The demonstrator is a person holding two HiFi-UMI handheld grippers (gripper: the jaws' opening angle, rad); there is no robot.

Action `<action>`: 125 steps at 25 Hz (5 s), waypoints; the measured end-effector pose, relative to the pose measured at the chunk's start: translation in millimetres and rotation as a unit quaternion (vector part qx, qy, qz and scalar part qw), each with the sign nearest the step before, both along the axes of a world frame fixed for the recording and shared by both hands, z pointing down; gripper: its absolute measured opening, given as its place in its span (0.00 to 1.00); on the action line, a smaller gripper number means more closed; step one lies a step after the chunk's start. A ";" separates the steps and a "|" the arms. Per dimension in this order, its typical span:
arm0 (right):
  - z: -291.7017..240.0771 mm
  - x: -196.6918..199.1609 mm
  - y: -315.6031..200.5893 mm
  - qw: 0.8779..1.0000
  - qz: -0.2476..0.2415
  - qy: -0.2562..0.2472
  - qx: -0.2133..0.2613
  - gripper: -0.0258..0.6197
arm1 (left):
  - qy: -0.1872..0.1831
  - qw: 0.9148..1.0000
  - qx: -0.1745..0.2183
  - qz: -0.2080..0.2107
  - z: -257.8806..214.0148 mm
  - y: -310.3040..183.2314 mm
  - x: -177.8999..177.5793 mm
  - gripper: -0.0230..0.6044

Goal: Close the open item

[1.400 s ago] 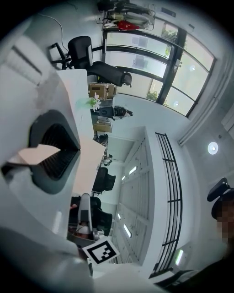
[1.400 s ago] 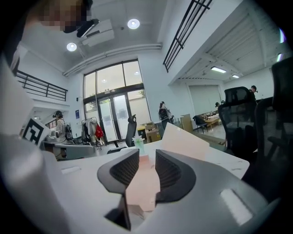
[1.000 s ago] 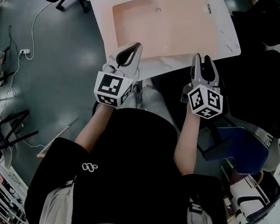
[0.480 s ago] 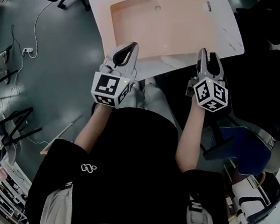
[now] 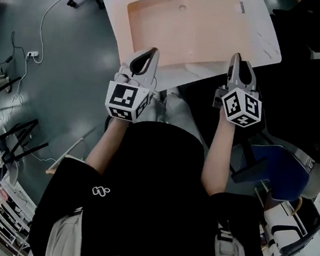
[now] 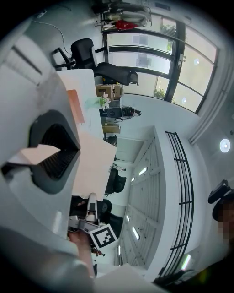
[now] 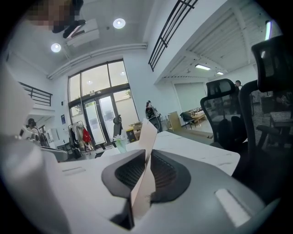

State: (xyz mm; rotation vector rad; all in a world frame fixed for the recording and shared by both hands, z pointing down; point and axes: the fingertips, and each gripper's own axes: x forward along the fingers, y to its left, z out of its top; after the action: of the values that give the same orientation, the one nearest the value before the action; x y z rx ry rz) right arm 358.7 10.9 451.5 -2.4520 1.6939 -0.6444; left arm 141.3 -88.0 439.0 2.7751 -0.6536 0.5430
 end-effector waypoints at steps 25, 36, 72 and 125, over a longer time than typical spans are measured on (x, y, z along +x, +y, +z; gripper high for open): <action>-45.4 -89.7 -39.1 0.987 -0.124 0.100 0.002 0.07 | 0.013 0.998 -0.012 -0.054 7.1 -12.3 -49.9 0.02; -50.5 -145.4 -66.6 0.961 -0.208 0.179 -0.030 0.09 | 0.003 0.996 -0.025 -0.086 20.5 -20.6 -81.5 0.02; 23.5 -302.1 -112.4 0.830 -0.444 0.304 -0.146 0.14 | -0.018 0.981 -0.081 -0.173 72.0 -39.4 -174.8 0.02; 128.7 -360.8 -117.4 0.640 -0.663 0.238 -0.308 0.18 | -0.019 0.970 -0.121 -0.211 100.2 -48.3 -192.4 0.02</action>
State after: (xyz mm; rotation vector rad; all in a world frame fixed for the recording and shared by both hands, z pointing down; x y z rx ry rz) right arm -2.2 -106.5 580.2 -1.0075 3.9801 -0.6958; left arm -51.1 -136.3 539.3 2.3118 -1.0717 0.5390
